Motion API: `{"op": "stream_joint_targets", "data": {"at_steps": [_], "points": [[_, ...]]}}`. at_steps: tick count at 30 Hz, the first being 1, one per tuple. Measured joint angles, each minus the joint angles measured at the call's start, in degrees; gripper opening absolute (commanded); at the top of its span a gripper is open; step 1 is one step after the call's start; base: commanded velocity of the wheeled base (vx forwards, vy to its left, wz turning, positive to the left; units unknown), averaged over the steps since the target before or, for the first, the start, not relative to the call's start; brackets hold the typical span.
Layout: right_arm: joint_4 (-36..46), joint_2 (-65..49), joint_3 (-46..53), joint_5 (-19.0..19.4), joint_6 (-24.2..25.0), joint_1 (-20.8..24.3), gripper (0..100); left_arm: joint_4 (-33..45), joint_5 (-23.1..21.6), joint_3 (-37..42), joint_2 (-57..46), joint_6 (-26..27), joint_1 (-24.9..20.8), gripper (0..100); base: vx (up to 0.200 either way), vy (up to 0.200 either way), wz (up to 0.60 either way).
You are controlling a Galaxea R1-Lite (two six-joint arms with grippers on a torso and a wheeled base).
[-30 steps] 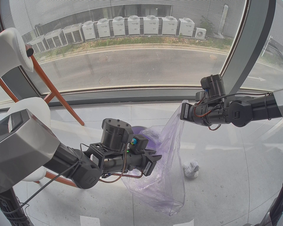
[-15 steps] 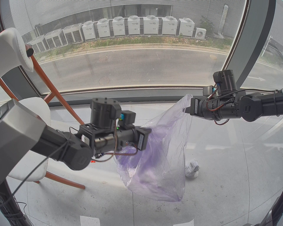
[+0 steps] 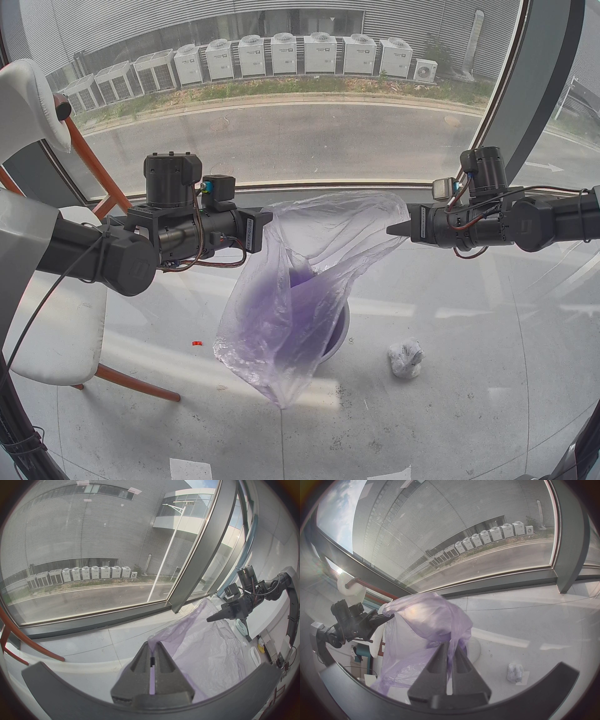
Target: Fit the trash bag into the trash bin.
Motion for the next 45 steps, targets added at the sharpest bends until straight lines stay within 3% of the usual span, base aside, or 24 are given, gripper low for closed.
{"op": "stream_joint_targets", "data": {"at_steps": [9,19,20,26,34,40,45], "points": [[0.0,5.0,-3.0,1.3,0.3,2.8,0,-3.5,0.1,-0.9,4.1,0.3,0.3,0,0.000,0.000,0.00],[-1.2,7.4,-4.2,2.7,-0.3,-0.6,0,-4.4,2.6,-3.9,7.9,-8.0,-3.1,0,0.000,0.000,0.00],[-1.1,7.5,-3.8,2.8,-0.4,-0.9,100,-4.5,3.4,-4.0,8.0,-8.3,-3.5,0,0.000,0.000,0.00],[-2.3,7.6,-1.9,3.0,1.9,-1.8,100,-5.5,4.8,-5.1,9.8,-8.6,-4.1,0,0.000,0.000,0.00],[-2.2,3.6,5.4,3.5,14.9,-0.2,100,-5.7,4.9,-5.8,10.6,-8.7,-3.8,0,0.000,0.000,0.00],[-2.6,-0.2,12.7,3.5,24.2,5.2,100,-5.7,4.9,-5.9,10.8,-8.7,-3.7,0,0.000,0.000,0.00],[-3.3,-0.9,14.2,3.0,26.9,9.5,100,-5.8,4.8,-5.7,10.8,-8.7,-3.6,0,0.000,0.000,0.00]]}}
